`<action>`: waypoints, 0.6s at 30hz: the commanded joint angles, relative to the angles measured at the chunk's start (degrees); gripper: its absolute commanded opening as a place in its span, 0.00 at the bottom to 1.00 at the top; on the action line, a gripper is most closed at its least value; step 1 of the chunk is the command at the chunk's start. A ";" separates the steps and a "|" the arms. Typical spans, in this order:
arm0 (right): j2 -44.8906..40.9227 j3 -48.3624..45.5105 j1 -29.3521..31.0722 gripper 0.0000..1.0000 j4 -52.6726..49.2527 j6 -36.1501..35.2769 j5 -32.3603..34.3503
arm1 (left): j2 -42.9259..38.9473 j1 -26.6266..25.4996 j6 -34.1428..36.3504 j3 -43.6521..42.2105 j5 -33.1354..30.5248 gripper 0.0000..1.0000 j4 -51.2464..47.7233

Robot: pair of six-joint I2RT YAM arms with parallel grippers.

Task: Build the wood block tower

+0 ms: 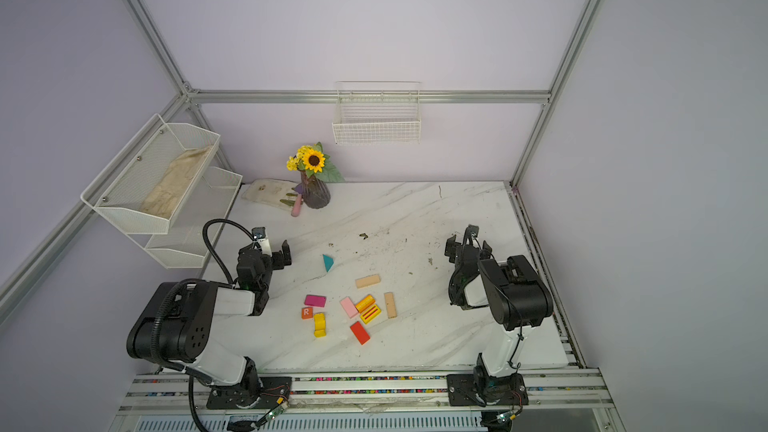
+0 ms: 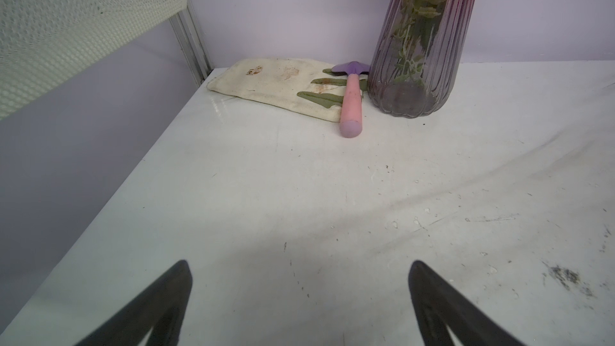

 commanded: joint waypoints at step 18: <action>-20.53 4.91 0.72 0.97 -29.01 1.96 6.12 | -15.47 -0.89 -0.13 18.61 -1.30 1.00 -40.97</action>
